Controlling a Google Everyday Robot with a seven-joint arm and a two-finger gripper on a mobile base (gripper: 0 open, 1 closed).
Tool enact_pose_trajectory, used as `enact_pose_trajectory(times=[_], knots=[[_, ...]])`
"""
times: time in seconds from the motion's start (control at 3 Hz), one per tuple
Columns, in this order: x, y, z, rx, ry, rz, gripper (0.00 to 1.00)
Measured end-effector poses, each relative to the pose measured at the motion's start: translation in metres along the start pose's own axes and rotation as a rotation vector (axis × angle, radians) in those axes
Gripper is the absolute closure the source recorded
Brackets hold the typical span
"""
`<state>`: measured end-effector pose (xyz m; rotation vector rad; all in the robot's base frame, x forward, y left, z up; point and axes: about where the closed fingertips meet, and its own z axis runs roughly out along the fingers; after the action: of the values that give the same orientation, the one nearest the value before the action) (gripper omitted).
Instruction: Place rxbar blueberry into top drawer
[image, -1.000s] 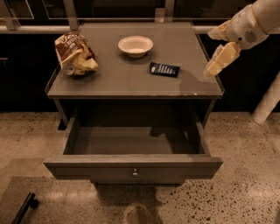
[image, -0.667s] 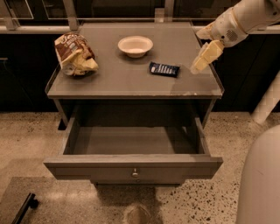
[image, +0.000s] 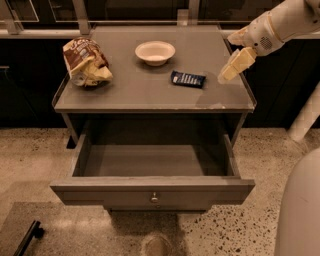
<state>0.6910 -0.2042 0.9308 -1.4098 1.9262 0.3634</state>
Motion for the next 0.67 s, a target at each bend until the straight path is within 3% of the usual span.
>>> enact_pose_trajectory(times=[0.67], knots=[[0.009, -0.028, 0.046, -0.005, -0.049, 0.061, 0.0]])
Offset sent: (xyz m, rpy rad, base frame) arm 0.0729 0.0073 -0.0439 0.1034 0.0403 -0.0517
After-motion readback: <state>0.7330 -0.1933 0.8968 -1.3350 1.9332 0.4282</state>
